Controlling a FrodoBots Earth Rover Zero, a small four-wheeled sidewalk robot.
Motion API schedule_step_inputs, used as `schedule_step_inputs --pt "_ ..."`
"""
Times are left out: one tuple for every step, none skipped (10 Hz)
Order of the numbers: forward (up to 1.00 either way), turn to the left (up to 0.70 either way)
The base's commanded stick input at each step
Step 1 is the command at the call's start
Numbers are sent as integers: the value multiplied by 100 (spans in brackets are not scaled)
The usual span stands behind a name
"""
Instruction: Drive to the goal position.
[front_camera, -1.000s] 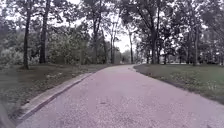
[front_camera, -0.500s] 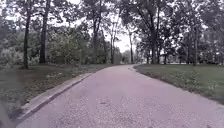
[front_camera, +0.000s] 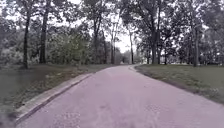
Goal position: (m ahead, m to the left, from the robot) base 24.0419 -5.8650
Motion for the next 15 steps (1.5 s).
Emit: schedule_step_inputs --pt "66 0" --pt "65 0" --pt "65 0" --pt "65 0" --pt "65 0" --pt "68 0" --pt "70 0" --pt "70 0" --pt "70 0" --pt "70 0" --pt "70 0" --pt "70 0" --pt "70 0" --pt "70 0" --pt "70 0"
